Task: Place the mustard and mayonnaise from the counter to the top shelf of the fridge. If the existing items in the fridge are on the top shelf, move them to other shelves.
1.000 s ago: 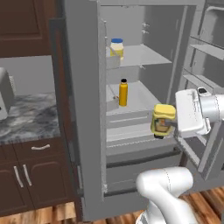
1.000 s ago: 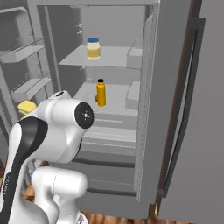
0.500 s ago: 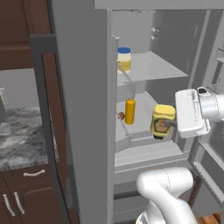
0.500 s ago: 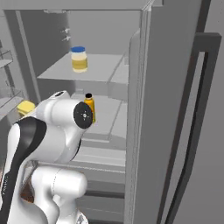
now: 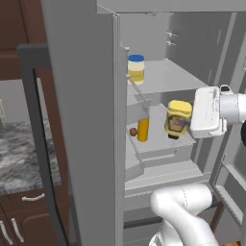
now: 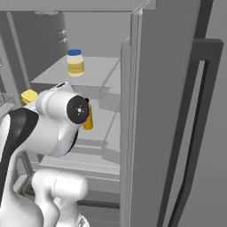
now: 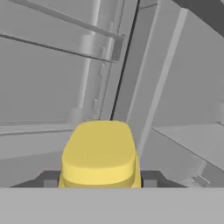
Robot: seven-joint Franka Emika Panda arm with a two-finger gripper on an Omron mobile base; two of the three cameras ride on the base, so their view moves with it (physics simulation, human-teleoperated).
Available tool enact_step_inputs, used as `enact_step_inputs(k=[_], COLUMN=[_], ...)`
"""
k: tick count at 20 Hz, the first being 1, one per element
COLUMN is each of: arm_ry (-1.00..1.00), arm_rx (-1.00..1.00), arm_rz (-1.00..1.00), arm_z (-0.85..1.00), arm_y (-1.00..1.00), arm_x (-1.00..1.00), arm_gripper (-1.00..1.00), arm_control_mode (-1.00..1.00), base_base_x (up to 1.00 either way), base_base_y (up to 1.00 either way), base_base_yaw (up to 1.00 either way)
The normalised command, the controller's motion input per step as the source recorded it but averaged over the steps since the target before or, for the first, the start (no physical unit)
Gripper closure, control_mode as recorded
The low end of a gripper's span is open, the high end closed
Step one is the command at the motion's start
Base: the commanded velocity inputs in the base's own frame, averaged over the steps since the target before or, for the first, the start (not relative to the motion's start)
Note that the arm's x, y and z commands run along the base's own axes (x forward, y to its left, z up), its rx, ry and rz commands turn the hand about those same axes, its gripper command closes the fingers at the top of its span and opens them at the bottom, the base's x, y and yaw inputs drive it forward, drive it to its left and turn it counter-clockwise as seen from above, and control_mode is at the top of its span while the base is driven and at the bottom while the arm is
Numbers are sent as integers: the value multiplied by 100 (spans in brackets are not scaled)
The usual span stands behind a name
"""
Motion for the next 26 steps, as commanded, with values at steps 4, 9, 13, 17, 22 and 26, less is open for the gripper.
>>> enact_step_inputs(k=[4,9,13,17,22,26], arm_ry=[0,2,2,4,2,2], arm_rx=[2,9,12,17,2,0], arm_rz=[-35,-37,-31,-20,-5,0], arm_z=[61,47,31,2,0,0], arm_y=[-50,-85,-79,-19,5,5], arm_x=[38,57,63,47,50,76], arm_gripper=[100,100,100,100,100,100], arm_control_mode=[-100,-100,-100,-100,-100,-100], base_base_x=[0,0,0,0,0,0], base_base_y=[0,0,0,0,0,0], base_base_yaw=[0,0,0,0,0,0])
